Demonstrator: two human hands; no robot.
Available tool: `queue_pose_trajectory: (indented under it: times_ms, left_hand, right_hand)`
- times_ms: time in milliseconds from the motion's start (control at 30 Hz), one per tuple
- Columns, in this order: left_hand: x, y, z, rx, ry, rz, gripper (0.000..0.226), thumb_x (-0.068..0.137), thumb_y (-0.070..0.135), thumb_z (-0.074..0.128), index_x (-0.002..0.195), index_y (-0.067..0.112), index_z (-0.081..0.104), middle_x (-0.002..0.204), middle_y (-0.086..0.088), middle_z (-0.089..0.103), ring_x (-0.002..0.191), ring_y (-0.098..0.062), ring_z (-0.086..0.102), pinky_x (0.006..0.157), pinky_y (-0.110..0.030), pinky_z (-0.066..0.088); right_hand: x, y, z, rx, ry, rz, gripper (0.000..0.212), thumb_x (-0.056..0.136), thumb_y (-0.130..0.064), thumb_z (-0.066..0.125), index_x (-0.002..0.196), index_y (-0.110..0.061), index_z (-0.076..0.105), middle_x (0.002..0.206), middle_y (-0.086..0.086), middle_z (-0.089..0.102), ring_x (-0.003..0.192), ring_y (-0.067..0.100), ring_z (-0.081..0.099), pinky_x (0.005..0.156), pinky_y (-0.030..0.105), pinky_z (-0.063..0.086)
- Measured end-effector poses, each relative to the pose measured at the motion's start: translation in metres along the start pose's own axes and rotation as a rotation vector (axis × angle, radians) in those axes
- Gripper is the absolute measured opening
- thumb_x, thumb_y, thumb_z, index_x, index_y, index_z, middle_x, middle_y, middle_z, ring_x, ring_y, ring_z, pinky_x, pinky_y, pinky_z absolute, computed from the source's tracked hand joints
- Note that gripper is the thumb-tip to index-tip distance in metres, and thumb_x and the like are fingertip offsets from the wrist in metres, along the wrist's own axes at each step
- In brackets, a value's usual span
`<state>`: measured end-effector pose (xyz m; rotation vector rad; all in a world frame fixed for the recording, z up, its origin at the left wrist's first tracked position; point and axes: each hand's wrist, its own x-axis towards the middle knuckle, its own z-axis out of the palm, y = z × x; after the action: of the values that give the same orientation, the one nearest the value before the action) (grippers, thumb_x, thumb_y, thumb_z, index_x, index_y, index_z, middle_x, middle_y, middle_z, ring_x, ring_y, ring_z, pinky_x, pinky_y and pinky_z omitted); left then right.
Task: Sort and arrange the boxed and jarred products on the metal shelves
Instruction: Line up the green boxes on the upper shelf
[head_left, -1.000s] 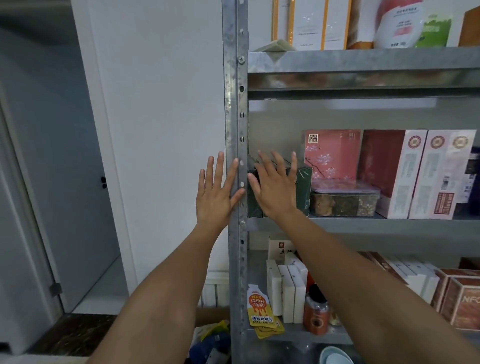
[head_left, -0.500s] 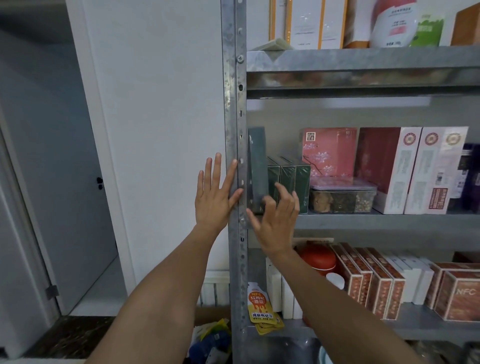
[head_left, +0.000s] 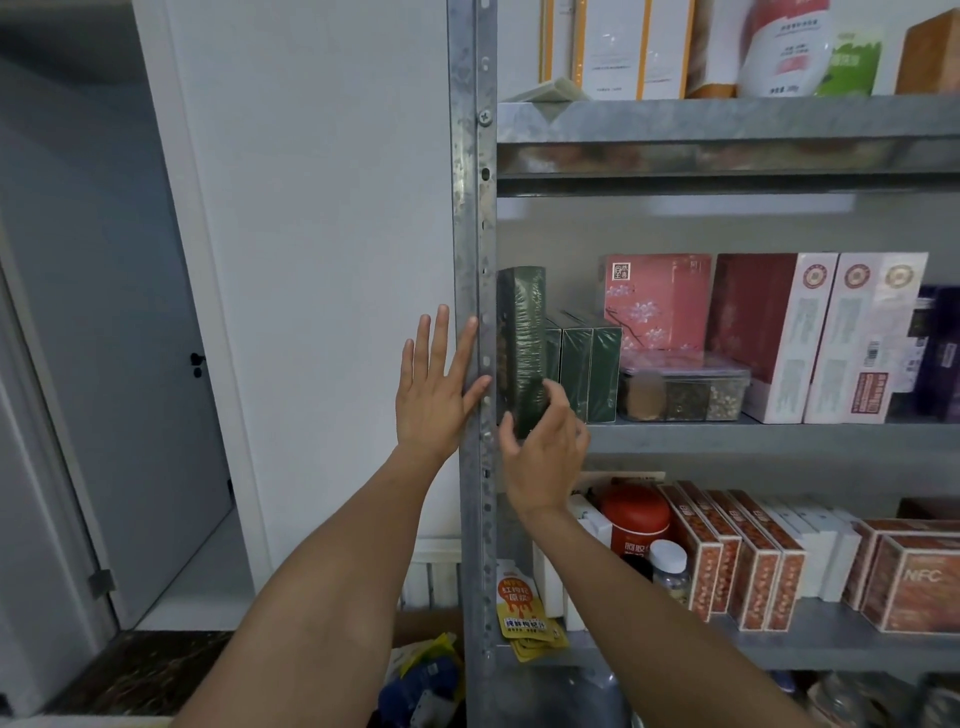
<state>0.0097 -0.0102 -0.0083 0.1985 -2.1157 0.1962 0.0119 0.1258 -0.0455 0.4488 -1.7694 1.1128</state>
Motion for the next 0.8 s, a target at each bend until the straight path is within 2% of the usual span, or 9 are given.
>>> queue_pose_trajectory:
  times_ms: [133, 233, 333, 433, 533, 600, 667, 733, 800]
  left_hand:
    - [-0.002, 0.006, -0.003, -0.07, -0.004, -0.032, 0.064, 0.099, 0.059, 0.011, 0.154, 0.029, -0.005, 0.163, -0.009, -0.006, 0.149, -0.025, -0.014, 0.121, -0.042, 0.0]
    - [-0.003, 0.017, -0.012, -0.212, 0.027, -0.114, 0.069, 0.095, 0.064, 0.001, 0.155, 0.03, 0.005, 0.163, -0.01, -0.007, 0.15, -0.028, -0.011, 0.12, -0.045, 0.003]
    - [-0.009, 0.037, -0.022, -0.448, 0.117, -0.239, 0.077, 0.091, 0.07, 0.003, 0.155, 0.029, 0.019, 0.163, -0.007, -0.002, 0.15, -0.024, -0.007, 0.118, -0.04, -0.001]
    - [-0.02, 0.055, -0.036, -0.925, 0.116, -0.475, 0.067, 0.095, 0.067, 0.018, 0.144, 0.028, 0.043, 0.156, 0.0, 0.018, 0.142, -0.012, 0.012, 0.118, -0.039, 0.009]
    - [-0.043, 0.063, -0.05, -1.13, -0.125, -0.589, 0.046, 0.103, 0.048, 0.028, 0.13, 0.025, 0.057, 0.135, 0.005, 0.038, 0.131, -0.01, 0.03, 0.115, -0.039, 0.028]
    - [-0.068, 0.066, -0.06, -1.267, -0.362, -0.651, 0.045, 0.101, 0.053, 0.031, 0.118, 0.026, 0.063, 0.124, 0.003, 0.059, 0.121, -0.015, 0.054, 0.097, -0.027, 0.048]
    - [-0.099, 0.069, -0.07, -1.492, -0.623, -0.763, 0.051, 0.091, 0.063, 0.038, 0.113, 0.027, 0.067, 0.11, 0.003, 0.073, 0.104, -0.014, 0.068, 0.073, -0.019, 0.055]
    - [-0.124, 0.073, -0.078, -1.678, -0.811, -0.889, 0.059, 0.082, 0.068, 0.042, 0.117, 0.027, 0.067, 0.112, 0.001, 0.073, 0.103, -0.016, 0.069, 0.074, -0.028, 0.056]
    - [-0.141, 0.076, -0.078, -1.747, -0.853, -0.976, 0.062, 0.08, 0.066, 0.049, 0.123, 0.024, 0.064, 0.117, -0.003, 0.071, 0.108, -0.02, 0.067, 0.083, -0.037, 0.054]
  right_hand:
    - [-0.006, -0.001, -0.02, 0.168, 0.046, 0.041, 0.048, 0.085, -0.016, 0.07, 0.128, -0.005, 0.051, 0.111, 0.006, 0.061, 0.101, 0.019, 0.056, 0.095, 0.043, 0.04]
    - [-0.008, 0.001, -0.047, 0.381, 0.079, 0.11, 0.045, 0.089, -0.031, 0.061, 0.13, -0.015, 0.05, 0.117, -0.013, 0.051, 0.11, 0.005, 0.046, 0.099, 0.04, 0.043]
    - [-0.008, 0.004, -0.078, 0.534, 0.101, 0.207, 0.037, 0.089, -0.039, 0.056, 0.123, -0.03, 0.047, 0.119, -0.012, 0.054, 0.114, 0.014, 0.053, 0.097, 0.045, 0.048]
    - [-0.003, 0.014, -0.116, 0.621, 0.103, 0.271, 0.022, 0.087, -0.042, 0.056, 0.108, -0.04, 0.05, 0.107, -0.029, 0.058, 0.101, -0.002, 0.057, 0.083, 0.019, 0.051]
    - [0.005, 0.035, -0.148, 0.68, 0.085, 0.407, 0.013, 0.087, -0.045, 0.056, 0.087, -0.032, 0.058, 0.083, -0.024, 0.063, 0.077, -0.005, 0.057, 0.066, 0.014, 0.047]
    - [0.007, 0.049, -0.161, 0.699, -0.018, 0.474, 0.02, 0.091, -0.036, 0.057, 0.072, -0.03, 0.059, 0.069, -0.016, 0.06, 0.068, 0.003, 0.055, 0.059, 0.019, 0.044]
    - [0.004, 0.062, -0.168, 0.747, -0.121, 0.549, 0.03, 0.096, -0.024, 0.057, 0.066, -0.027, 0.06, 0.062, -0.014, 0.06, 0.059, 0.003, 0.056, 0.055, 0.017, 0.043]
    - [0.002, 0.07, -0.172, 0.761, -0.222, 0.654, 0.024, 0.096, -0.022, 0.057, 0.073, -0.023, 0.063, 0.065, -0.011, 0.066, 0.06, 0.005, 0.062, 0.056, 0.018, 0.048]
    - [-0.001, 0.075, -0.172, 0.766, -0.338, 0.791, 0.018, 0.095, -0.026, 0.059, 0.081, -0.02, 0.068, 0.071, -0.007, 0.071, 0.065, 0.009, 0.068, 0.056, 0.018, 0.052]
